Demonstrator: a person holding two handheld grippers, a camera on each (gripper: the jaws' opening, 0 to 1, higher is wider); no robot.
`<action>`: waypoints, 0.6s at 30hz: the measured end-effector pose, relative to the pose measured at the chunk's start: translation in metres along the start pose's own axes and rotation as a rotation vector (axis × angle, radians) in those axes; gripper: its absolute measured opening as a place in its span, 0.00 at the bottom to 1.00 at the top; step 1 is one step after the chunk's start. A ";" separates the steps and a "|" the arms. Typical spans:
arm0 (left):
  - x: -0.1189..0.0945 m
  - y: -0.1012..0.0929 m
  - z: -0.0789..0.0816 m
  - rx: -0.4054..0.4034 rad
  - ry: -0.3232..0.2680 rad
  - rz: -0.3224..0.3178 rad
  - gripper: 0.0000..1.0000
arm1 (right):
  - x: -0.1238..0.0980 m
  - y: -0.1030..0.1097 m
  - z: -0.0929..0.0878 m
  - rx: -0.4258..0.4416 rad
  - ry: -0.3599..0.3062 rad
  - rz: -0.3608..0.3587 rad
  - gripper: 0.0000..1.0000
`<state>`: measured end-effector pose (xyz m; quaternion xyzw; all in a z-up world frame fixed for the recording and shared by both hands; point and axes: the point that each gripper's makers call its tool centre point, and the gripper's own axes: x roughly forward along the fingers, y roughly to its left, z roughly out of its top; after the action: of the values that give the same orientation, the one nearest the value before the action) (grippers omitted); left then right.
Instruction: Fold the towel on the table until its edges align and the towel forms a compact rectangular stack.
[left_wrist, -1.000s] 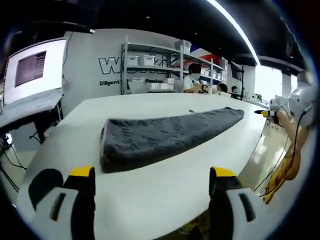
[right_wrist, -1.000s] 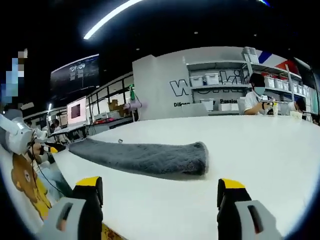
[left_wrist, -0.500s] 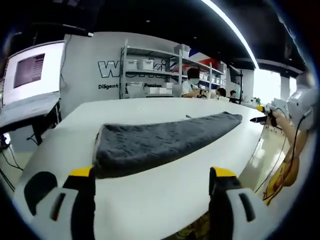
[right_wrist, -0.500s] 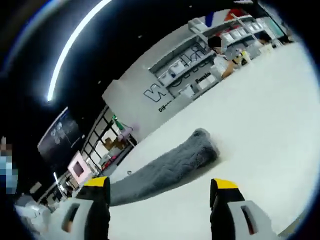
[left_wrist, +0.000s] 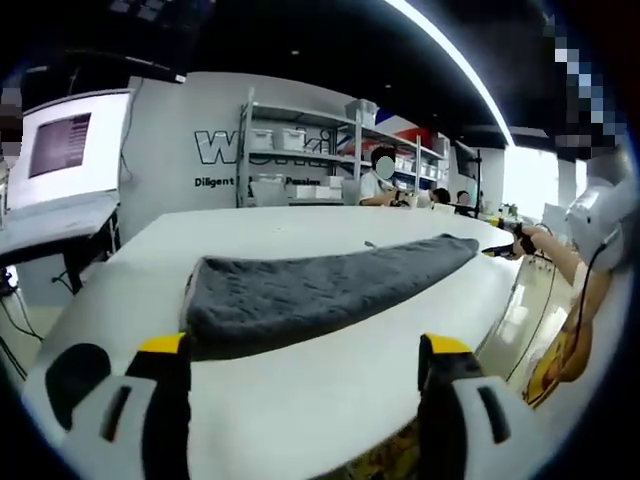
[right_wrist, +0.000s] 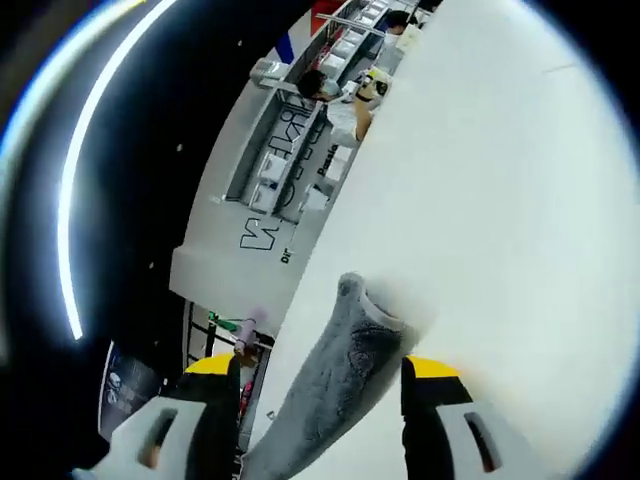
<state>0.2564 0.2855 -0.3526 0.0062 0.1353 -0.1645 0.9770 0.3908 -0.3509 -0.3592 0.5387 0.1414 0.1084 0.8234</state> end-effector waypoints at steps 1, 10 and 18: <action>0.000 -0.001 0.000 -0.001 -0.005 -0.001 0.99 | 0.003 -0.003 0.001 0.010 -0.005 -0.008 0.63; 0.001 -0.006 0.001 -0.010 -0.024 -0.008 0.99 | 0.009 -0.012 0.008 -0.015 -0.009 -0.051 0.49; -0.002 -0.006 -0.002 -0.025 -0.037 -0.006 0.98 | 0.006 -0.021 0.004 -0.038 0.004 -0.064 0.20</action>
<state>0.2519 0.2812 -0.3540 -0.0093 0.1195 -0.1661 0.9788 0.3982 -0.3608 -0.3776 0.5179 0.1583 0.0858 0.8363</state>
